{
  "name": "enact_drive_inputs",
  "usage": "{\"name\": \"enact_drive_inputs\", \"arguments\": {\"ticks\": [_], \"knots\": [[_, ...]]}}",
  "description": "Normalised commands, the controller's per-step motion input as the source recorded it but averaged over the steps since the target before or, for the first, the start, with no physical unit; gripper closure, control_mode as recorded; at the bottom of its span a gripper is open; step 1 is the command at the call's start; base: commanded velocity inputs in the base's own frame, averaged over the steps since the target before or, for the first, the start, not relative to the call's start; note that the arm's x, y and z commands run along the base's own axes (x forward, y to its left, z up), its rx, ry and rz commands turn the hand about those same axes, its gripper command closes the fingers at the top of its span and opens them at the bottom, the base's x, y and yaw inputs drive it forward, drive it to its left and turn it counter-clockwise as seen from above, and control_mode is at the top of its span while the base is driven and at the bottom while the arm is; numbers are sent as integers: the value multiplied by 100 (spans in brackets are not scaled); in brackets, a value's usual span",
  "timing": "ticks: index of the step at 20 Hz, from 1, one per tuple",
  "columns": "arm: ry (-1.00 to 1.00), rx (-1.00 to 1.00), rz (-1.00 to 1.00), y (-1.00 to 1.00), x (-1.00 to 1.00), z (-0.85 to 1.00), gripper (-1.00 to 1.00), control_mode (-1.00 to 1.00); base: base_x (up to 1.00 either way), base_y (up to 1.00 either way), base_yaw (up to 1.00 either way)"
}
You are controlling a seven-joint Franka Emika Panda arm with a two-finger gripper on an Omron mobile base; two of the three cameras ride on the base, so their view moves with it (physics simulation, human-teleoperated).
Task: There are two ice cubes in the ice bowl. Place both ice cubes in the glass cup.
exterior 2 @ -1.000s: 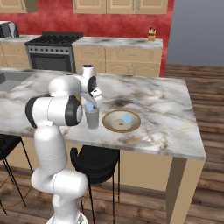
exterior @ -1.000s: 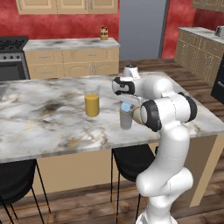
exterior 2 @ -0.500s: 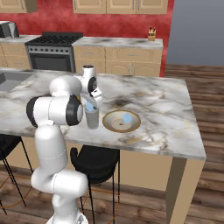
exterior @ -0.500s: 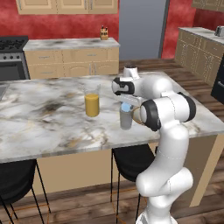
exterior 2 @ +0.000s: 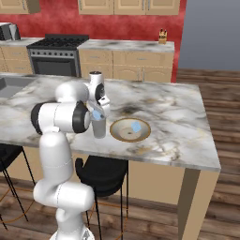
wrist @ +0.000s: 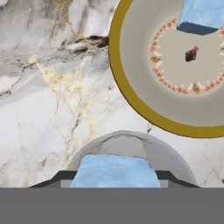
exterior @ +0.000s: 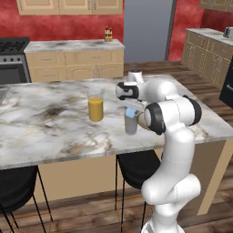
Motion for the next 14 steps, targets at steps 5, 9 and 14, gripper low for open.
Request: {"name": "enact_drive_inputs", "arguments": {"ticks": [5,9,14], "knots": [[0,0,0,0,6,-9,-100,-100,0,0,0],[0,0,0,0,3,0,-100,-100,0,0,0],[-2,0,1,-1,-10,14,-100,-100,0,0,0]]}}
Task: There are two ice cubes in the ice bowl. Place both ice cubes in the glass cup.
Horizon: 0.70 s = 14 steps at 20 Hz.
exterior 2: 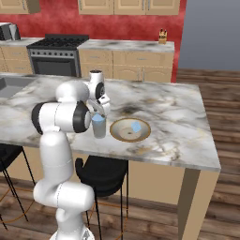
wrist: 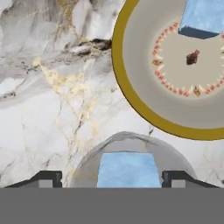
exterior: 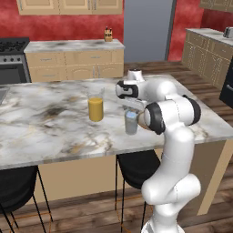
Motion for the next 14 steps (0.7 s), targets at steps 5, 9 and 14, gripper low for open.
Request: {"name": "enact_drive_inputs", "arguments": {"ticks": [5,9,14], "knots": [[-15,6,0,-10,-33,59,-100,-100,0,0,0],[-17,3,6,-69,-23,19,-100,-100,0,0,0],[-9,0,13,-100,-22,-11,-100,-100,0,0,0]]}}
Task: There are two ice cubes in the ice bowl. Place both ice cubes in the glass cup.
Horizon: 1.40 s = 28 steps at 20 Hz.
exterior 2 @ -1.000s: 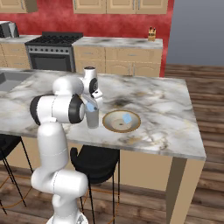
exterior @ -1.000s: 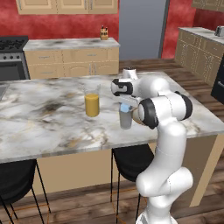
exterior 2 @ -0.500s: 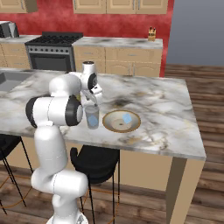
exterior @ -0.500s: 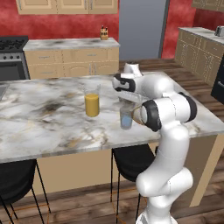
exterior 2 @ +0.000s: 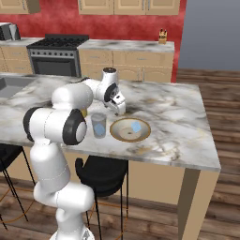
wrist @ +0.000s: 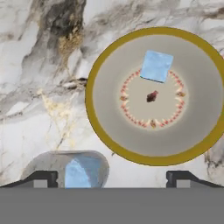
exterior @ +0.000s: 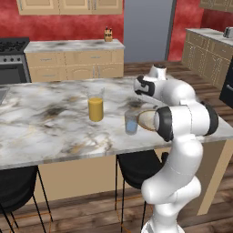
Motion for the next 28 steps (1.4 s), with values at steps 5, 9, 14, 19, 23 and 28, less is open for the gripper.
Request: {"name": "enact_drive_inputs", "arguments": {"ticks": [5,9,14,19,23,28], "knots": [[-8,-1,9,-84,-6,0,-100,-100,0,0,0],[-1,-3,1,-46,0,-13,-100,-100,0,0,0],[1,-14,-1,-3,0,-43,-100,-100,0,0,0],[1,-12,-8,-1,5,-32,-100,-100,0,0,0],[0,-2,-16,-9,13,-10,-100,-100,0,0,0],[0,0,-8,-10,36,-3,-100,-100,0,0,0]]}}
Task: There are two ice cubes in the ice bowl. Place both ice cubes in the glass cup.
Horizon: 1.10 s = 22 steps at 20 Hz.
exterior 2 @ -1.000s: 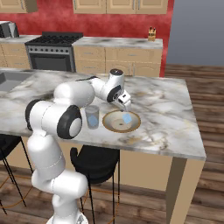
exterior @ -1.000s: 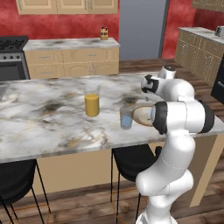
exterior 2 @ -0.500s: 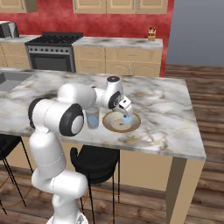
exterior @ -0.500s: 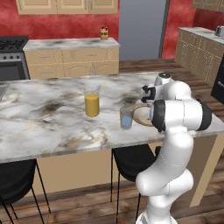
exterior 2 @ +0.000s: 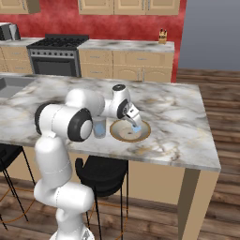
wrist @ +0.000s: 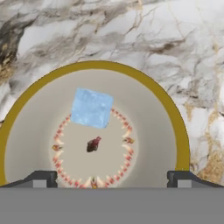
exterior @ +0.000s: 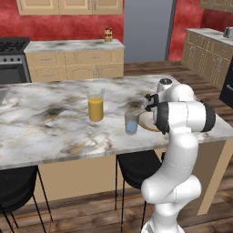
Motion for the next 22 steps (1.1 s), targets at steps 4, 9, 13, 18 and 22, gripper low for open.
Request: {"name": "enact_drive_inputs", "arguments": {"ticks": [4,9,13,18,22], "knots": [[0,0,-1,-13,35,-15,-100,-100,0,0,0],[3,0,0,-24,6,-26,-100,-100,0,0,0],[1,0,0,-10,29,-15,-100,-100,0,0,0],[1,0,0,-2,32,-12,-100,-100,0,0,0],[4,0,0,0,14,-26,-100,-100,0,0,0]]}}
